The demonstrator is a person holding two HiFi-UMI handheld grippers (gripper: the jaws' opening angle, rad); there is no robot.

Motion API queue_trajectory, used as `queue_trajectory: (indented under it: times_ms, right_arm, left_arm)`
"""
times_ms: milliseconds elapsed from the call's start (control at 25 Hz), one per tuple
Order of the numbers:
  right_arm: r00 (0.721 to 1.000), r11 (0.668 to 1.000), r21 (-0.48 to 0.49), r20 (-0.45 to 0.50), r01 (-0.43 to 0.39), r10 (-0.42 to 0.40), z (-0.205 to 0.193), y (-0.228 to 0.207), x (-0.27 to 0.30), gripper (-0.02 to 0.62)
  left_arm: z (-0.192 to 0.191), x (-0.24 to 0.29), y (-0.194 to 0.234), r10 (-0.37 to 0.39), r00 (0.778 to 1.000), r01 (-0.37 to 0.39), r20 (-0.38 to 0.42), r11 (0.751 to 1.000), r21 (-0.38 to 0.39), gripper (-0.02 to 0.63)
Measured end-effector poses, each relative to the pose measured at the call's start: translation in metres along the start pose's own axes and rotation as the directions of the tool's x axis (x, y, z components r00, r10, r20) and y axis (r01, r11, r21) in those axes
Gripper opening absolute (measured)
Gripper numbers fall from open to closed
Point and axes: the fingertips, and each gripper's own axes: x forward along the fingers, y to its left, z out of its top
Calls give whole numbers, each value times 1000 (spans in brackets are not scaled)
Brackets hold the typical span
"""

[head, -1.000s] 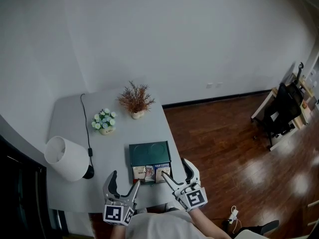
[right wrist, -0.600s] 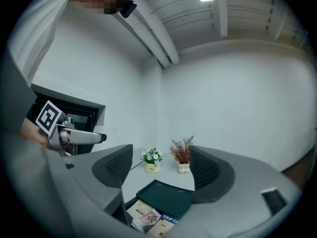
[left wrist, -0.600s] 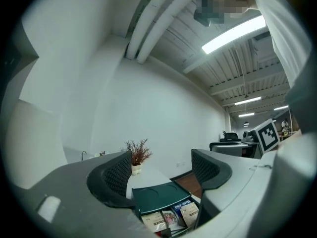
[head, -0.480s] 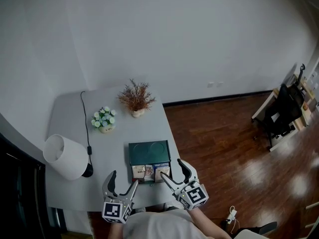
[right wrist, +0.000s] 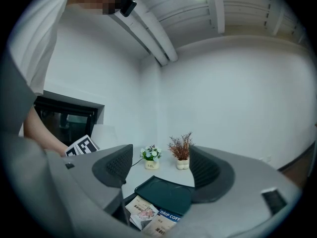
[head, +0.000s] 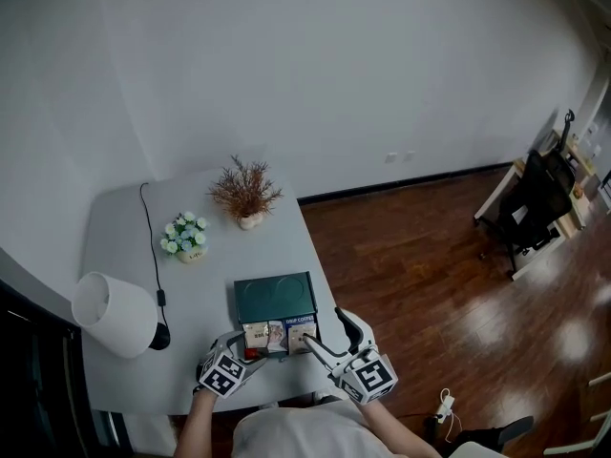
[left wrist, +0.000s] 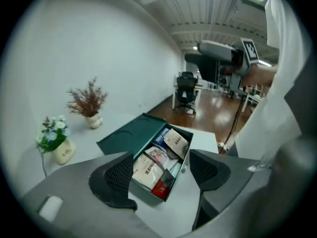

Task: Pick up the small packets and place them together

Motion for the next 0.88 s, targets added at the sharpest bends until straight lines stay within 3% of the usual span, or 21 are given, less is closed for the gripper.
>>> queue_trajectory:
  times_ms: [80, 160, 200, 520, 640, 720, 800, 880]
  right_arm:
    - [1000, 1000, -2, 2, 1, -1, 0, -2, -2, 350]
    - [1000, 1000, -6, 5, 6, -6, 1, -5, -5, 350]
    - [1000, 1000, -7, 6, 10, -10, 1, -7, -6, 350]
    - [998, 998, -10, 10, 66, -66, 3, -31, -17, 350]
    - [997, 997, -1, 9, 80, -80, 1, -38, -20, 350]
    - [997, 997, 2, 10, 82, -82, 1, -39, -20, 350]
    - [997, 997, 1, 11, 79, -79, 1, -40, -19, 350]
    - [997, 997, 0, 13, 73, -73, 1, -40, -17, 350]
  left_arm:
    - [-15, 22, -6, -89, 987, 106, -134, 986, 126, 330]
    - [-31, 39, -9, -140, 955, 200, -260, 954, 223, 318]
    - [-38, 46, -9, -155, 938, 237, -309, 939, 249, 280]
    - [-61, 73, -10, -210, 852, 373, -480, 886, 276, 221]
    - [-74, 77, -13, -186, 821, 403, -540, 858, 318, 144]
    - [-77, 78, -14, -168, 814, 407, -556, 847, 341, 28]
    - [-73, 77, -15, -164, 822, 397, -545, 852, 341, 15]
    - [-61, 73, -15, -165, 847, 362, -505, 875, 321, 6]
